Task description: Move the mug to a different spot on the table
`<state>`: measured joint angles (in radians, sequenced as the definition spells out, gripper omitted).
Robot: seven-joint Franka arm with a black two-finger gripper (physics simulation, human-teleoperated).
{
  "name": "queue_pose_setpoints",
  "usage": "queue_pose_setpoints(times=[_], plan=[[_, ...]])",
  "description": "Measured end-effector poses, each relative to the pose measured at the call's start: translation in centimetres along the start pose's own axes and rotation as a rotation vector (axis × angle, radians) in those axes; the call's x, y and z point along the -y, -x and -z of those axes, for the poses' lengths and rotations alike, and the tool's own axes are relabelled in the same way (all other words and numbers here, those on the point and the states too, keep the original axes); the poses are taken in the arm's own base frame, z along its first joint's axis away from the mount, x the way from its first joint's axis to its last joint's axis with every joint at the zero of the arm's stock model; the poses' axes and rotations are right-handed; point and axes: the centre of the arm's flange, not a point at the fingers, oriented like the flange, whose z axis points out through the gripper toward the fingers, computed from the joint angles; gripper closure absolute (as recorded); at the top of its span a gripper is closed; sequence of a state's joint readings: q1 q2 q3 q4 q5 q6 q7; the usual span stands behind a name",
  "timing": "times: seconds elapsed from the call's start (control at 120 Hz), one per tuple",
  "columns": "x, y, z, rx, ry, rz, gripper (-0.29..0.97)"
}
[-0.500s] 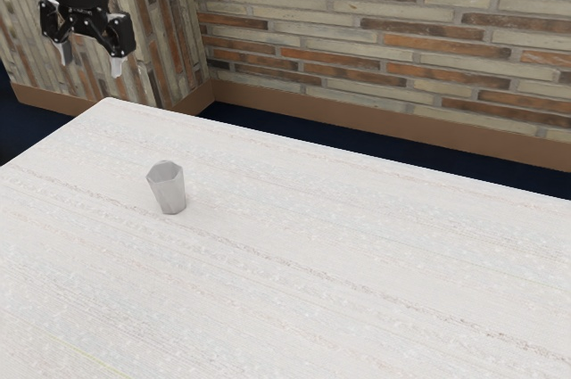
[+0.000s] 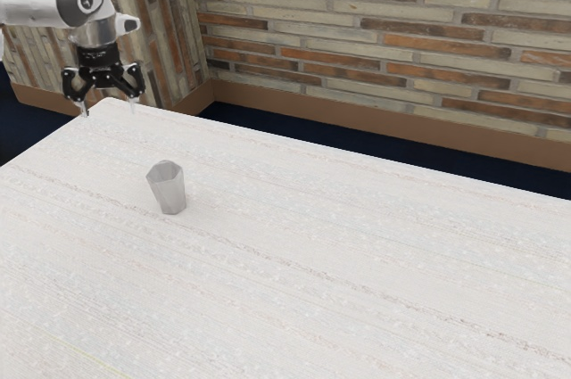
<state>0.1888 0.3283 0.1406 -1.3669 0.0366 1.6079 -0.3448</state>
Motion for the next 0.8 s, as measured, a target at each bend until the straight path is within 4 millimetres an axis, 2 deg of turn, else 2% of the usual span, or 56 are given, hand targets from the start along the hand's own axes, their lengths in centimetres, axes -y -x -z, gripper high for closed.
queue_pose_setpoints(times=[0.075,0.142,0.267,0.358,0.483,0.65,0.8], plan=[[-0.9,-2.8,-2.6,0.010,0.006,0.060,0.00],[-1.0,-5.2,-4.9,0.018,0.014,0.118,0.00],[-2.4,-8.1,-8.5,0.030,0.036,0.179,0.00],[-3.5,-9.0,-11.1,0.046,0.042,0.208,0.00],[-4.2,-9.9,-13.6,0.047,0.044,0.248,0.00],[-5.1,-10.7,-14.9,0.012,0.059,0.282,0.00],[-4.4,-11.7,-16.5,-0.008,0.067,0.325,0.00]])
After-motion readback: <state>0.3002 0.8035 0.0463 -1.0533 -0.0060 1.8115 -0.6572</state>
